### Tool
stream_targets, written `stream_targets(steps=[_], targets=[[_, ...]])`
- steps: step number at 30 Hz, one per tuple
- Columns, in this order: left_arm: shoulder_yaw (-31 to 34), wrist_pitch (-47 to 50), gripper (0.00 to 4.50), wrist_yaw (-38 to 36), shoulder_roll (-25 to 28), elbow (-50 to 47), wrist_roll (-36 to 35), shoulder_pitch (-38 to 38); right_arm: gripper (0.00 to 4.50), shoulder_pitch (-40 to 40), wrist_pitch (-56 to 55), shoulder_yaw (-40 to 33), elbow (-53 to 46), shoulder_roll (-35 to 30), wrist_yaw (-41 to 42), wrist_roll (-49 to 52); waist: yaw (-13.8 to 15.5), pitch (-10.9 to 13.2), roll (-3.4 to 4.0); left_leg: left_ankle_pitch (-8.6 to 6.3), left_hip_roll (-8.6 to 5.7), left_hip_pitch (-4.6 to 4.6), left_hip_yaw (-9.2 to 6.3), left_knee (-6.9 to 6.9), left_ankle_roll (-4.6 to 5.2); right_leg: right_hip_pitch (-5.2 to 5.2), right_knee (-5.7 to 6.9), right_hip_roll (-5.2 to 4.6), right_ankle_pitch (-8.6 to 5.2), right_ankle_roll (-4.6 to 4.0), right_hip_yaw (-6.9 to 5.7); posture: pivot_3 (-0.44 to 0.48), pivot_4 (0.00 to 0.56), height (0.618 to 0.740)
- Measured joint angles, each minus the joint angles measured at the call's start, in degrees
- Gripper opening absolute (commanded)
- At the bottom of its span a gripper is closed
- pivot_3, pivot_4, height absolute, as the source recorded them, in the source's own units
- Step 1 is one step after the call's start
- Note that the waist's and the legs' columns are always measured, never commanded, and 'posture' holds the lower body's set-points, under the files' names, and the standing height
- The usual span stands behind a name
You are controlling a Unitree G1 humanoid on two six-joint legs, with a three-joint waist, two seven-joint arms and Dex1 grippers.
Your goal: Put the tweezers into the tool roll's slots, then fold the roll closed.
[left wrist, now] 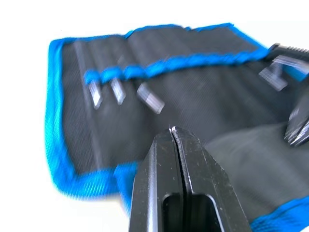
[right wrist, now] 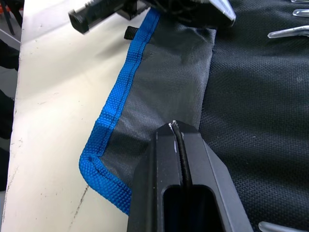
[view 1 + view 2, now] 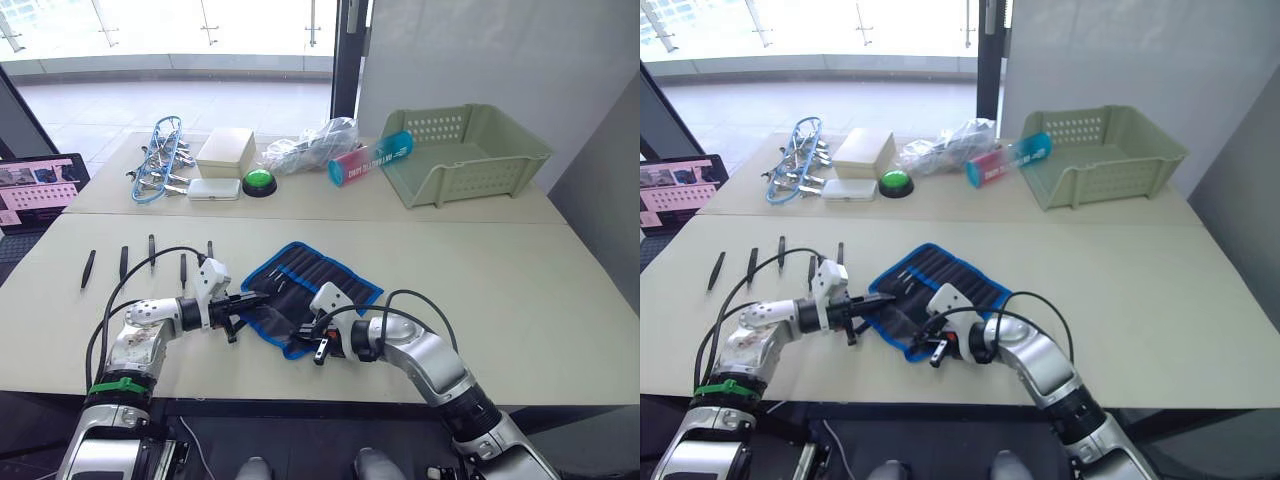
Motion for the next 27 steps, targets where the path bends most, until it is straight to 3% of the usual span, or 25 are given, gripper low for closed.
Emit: stream_targets(steps=[9,15,27], targets=[[-2.19,-8.91,0.02,1.59,0.92,1.9,3.84,0.82,0.0,-1.26,6.85,-2.69,-1.37,1.44,0.4,3.3,-0.17,-0.21,0.3,0.0,0.0,0.16,0.01,-0.04,0.0,0.15,-0.13,0.01,0.0,0.0,0.02,0.0,0.15,0.74],[-2.43,-10.62,0.02,1.76,0.82,3.19,3.95,0.69,0.0,-10.51,8.87,-7.17,-2.18,7.93,-2.26,6.8,-0.21,-0.32,0.41,0.0,0.0,0.25,0.02,-0.11,0.0,0.18,-0.12,0.01,0.0,0.0,0.01,0.0,0.15,0.74],[-2.68,-11.69,0.02,1.62,0.48,4.89,3.95,-0.1,0.0,-16.16,-0.25,0.37,20.22,13.19,-4.94,-2.91,-0.18,-0.39,0.51,0.0,0.0,0.27,0.02,-0.12,0.0,0.21,-0.11,0.01,0.0,0.0,0.01,0.0,0.15,0.74]])
